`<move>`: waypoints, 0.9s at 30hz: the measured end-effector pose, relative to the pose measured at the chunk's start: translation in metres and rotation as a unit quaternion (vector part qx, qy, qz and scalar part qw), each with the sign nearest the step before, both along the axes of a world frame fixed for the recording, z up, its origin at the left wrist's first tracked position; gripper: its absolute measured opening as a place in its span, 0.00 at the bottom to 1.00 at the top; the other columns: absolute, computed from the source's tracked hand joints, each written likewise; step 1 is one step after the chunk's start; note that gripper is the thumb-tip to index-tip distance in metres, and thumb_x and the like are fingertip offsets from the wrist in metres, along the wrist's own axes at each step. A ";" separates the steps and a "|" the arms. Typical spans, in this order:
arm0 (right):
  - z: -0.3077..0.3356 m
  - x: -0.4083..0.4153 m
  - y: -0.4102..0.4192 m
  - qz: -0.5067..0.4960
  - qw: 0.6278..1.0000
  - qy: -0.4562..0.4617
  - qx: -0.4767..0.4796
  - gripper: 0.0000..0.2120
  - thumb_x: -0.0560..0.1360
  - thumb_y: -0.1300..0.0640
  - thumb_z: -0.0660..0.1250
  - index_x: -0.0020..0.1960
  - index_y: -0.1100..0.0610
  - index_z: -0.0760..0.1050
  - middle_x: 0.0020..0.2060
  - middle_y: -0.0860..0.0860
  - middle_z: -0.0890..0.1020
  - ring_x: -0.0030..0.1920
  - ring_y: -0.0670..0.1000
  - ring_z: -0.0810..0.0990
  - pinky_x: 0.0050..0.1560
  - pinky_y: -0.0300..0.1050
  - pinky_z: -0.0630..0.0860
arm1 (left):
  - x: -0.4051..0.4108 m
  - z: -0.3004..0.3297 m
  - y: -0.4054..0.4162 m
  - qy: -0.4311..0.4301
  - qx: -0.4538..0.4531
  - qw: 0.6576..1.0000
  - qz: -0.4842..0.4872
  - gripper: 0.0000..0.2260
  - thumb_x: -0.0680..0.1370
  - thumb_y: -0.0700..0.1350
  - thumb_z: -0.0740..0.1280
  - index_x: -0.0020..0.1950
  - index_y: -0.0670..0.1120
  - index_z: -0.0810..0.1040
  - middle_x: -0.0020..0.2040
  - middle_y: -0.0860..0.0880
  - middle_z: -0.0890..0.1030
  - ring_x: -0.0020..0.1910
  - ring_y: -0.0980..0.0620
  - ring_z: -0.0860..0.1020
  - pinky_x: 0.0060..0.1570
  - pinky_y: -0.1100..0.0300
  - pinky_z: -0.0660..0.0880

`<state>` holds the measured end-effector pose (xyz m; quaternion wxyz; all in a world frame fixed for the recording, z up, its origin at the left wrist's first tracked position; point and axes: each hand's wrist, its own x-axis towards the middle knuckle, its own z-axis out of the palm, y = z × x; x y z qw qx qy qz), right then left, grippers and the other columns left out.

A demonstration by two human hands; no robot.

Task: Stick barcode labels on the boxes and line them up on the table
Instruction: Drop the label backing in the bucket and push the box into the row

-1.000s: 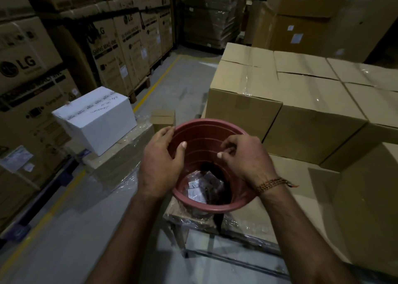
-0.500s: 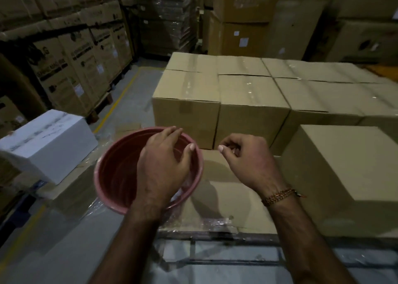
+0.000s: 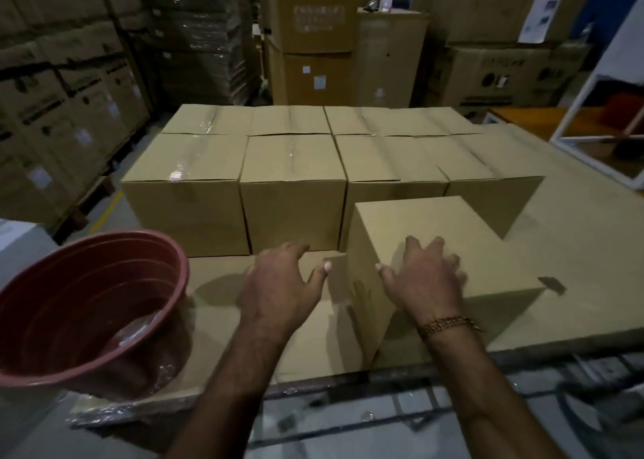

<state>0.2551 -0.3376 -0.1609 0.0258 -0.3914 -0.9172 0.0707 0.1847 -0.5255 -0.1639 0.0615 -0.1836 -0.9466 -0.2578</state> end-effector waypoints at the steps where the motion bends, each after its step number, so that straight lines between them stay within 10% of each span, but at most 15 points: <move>1: -0.002 0.004 0.005 0.002 1.000 0.000 -0.015 0.31 0.78 0.32 0.63 0.71 0.52 0.71 0.74 0.63 0.68 0.71 0.68 0.70 0.70 0.68 0.71 | 0.005 -0.002 0.011 -0.013 -0.007 1.000 0.007 0.26 0.79 0.69 0.64 0.73 0.59 0.77 0.68 0.54 0.80 0.67 0.51 0.76 0.55 0.51 0.77; 19: 0.009 0.064 0.065 0.022 0.999 0.020 0.027 0.23 0.86 0.46 0.50 0.77 0.53 0.64 0.71 0.62 0.75 0.70 0.67 0.74 0.66 0.67 0.76 | 0.041 -0.048 0.124 -0.152 -0.008 0.988 -0.015 0.27 0.81 0.66 0.65 0.78 0.55 0.72 0.68 0.49 0.81 0.64 0.47 0.79 0.54 0.52 0.76; 27: 0.023 0.112 0.106 0.002 0.988 0.151 0.032 0.22 0.85 0.47 0.47 0.74 0.52 0.67 0.59 0.57 0.80 0.56 0.58 0.80 0.57 0.59 0.81 | 0.049 -0.081 0.187 -0.298 0.054 0.943 -0.139 0.39 0.81 0.72 0.54 0.86 0.58 0.44 0.86 0.45 0.57 0.81 0.39 0.63 0.75 0.36 0.68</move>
